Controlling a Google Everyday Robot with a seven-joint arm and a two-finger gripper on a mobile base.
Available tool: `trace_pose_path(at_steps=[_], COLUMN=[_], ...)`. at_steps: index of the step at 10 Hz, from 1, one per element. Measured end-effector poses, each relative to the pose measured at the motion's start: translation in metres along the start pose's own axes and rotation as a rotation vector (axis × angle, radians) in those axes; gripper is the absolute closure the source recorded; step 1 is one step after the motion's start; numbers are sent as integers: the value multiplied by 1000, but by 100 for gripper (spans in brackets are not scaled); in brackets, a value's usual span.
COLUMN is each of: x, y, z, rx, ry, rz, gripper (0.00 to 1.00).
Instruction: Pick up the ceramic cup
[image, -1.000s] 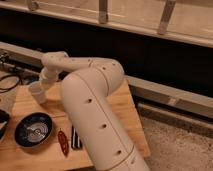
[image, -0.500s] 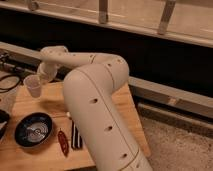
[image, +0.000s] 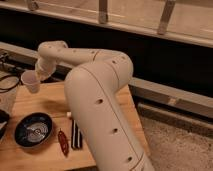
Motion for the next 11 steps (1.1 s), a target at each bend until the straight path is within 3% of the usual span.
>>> trace_pose_path(at_steps=[4,11], x=[-1,2], y=[8,13], z=[-4,-2], rx=[4,5], ry=[-24,-28], rz=[-17,-27], gripper=[95,95])
